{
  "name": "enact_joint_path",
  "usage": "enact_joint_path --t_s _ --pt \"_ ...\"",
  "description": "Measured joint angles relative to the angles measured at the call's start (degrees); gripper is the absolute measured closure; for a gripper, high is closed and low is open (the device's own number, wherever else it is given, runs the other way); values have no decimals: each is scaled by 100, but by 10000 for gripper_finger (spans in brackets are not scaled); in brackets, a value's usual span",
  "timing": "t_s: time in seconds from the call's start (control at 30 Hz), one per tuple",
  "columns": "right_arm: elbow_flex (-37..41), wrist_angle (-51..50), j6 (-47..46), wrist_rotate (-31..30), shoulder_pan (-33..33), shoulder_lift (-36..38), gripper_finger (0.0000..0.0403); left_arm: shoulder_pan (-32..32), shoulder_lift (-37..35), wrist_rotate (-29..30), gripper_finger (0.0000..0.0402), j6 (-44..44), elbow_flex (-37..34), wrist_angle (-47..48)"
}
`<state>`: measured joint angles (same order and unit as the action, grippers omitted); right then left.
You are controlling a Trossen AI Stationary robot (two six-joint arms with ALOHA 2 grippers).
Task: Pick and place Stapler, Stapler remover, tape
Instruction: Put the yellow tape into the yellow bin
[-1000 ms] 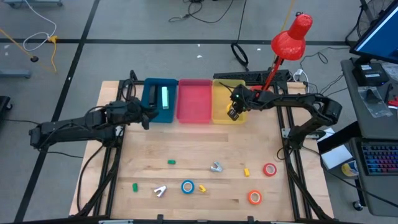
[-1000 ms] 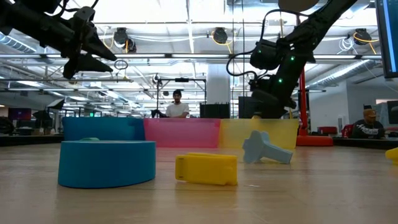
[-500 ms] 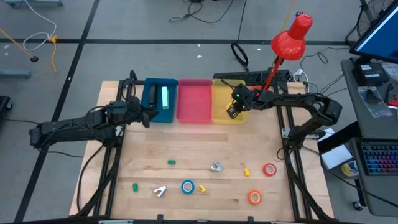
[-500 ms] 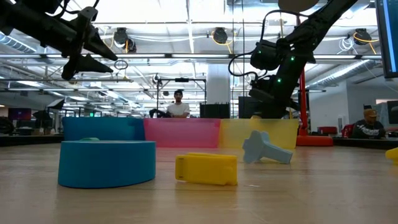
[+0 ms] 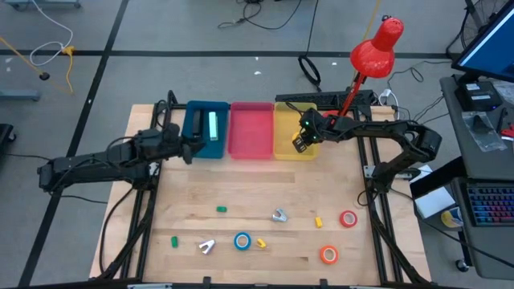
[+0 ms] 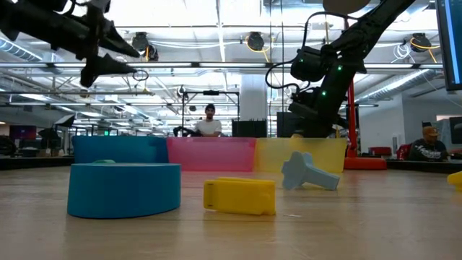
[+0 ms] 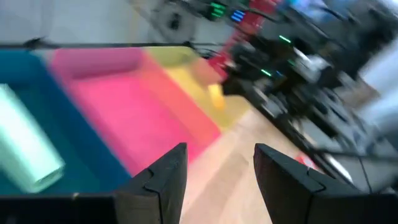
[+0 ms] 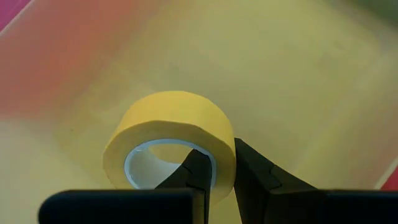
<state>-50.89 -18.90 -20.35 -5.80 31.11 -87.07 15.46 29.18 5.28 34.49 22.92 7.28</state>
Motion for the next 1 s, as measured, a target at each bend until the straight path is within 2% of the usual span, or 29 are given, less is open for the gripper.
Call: enact_joint_path --t_s 0.1,0.17,0.4,0.67,0.8,1.0 --pt "0 -94 -3 -2 0 0 369 0 -64 -567 215 -574 0 -149" --pt "0 -179 -43 2 0 0 369 0 -189 -698 215 -754 0 -145" --pt "0 -390 -220 9 -2 0 369 0 -924 -722 215 -1149 -296 -65" --pt "0 -467 -304 11 -2 0 369 -157 -1816 -803 215 -1004 -1309 -934" --pt "-2 -643 -446 14 -2 2 369 -329 -1925 -791 215 -907 -1644 -1286" --pt "-4 -778 -466 67 -4 2 369 -675 -1801 -601 215 -988 -1733 -1375"
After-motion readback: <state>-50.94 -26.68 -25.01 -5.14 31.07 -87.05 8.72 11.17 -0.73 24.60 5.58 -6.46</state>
